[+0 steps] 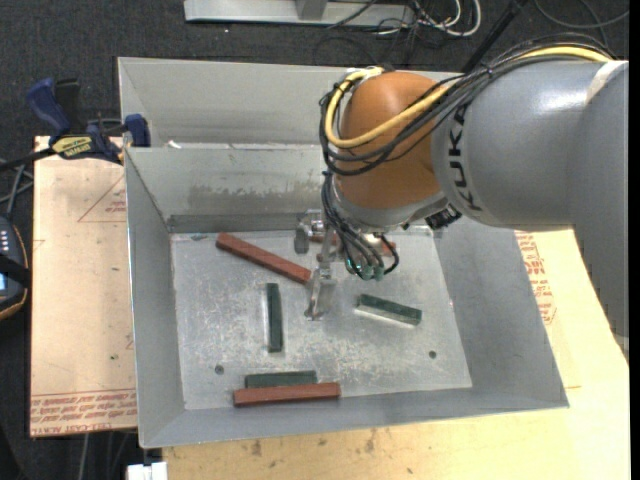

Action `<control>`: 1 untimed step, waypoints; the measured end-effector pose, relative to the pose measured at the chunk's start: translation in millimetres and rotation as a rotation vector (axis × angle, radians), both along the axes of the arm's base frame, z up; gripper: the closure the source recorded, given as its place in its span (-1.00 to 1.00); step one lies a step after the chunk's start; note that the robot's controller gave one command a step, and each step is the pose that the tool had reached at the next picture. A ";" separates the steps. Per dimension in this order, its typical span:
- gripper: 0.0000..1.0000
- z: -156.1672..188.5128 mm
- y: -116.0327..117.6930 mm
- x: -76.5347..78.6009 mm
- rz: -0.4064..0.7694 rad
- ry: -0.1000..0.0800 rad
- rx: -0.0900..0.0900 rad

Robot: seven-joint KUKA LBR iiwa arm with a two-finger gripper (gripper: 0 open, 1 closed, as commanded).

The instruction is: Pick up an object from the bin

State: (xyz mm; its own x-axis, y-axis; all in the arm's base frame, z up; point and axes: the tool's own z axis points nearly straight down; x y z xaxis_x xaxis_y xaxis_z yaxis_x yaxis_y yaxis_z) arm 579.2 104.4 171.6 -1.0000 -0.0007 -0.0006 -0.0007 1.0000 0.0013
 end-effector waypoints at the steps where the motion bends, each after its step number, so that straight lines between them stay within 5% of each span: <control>1: -1.00 -49.2 -14.6 29.1 -0.042 -0.009 0.002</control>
Offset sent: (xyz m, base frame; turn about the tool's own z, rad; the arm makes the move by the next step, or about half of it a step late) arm 0.0365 -0.0109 -0.1008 0.1360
